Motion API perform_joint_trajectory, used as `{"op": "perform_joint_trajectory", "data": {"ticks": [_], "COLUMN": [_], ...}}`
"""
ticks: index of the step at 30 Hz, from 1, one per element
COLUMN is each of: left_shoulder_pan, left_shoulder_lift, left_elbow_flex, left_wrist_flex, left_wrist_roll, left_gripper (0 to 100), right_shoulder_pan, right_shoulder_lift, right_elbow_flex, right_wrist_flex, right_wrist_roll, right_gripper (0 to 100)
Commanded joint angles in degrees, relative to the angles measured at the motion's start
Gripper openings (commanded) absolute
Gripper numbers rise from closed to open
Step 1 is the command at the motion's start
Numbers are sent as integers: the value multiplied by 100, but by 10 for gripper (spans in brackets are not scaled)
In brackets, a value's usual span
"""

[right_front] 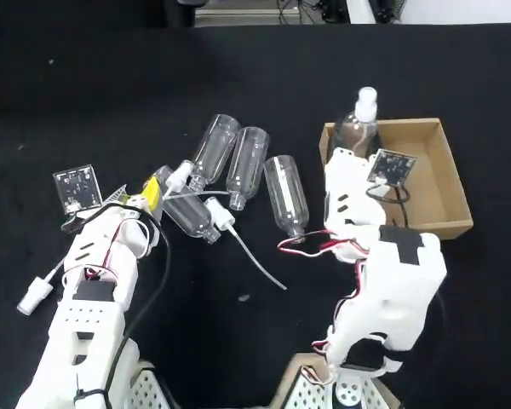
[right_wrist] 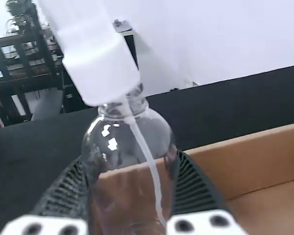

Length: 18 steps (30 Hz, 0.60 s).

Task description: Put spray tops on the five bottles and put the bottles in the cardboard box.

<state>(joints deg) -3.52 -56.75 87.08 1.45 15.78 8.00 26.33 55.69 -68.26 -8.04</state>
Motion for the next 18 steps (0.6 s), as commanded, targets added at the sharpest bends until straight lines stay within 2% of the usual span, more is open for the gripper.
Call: {"op": "perform_joint_trajectory", "data": {"ticks": [1,7,11,18], "left_shoulder_pan": [75,75,75,75], "left_shoulder_lift": [0,0,0,0], "left_elbow_flex": [-127,-127,-127,-127], "left_wrist_flex": [-141,-141,-141,-141], "left_wrist_roll": [0,0,0,0], "left_gripper": [170,170,170,170], "right_shoulder_pan": [-132,-123,-132,-132], "right_shoulder_lift": [-75,-66,-66,-66], "right_elbow_flex": [-277,-259,-312,-303], "right_wrist_flex": [-193,-105,352,334], "right_wrist_roll": [-18,-9,369,422], "right_gripper": [11,12,12,12]}}
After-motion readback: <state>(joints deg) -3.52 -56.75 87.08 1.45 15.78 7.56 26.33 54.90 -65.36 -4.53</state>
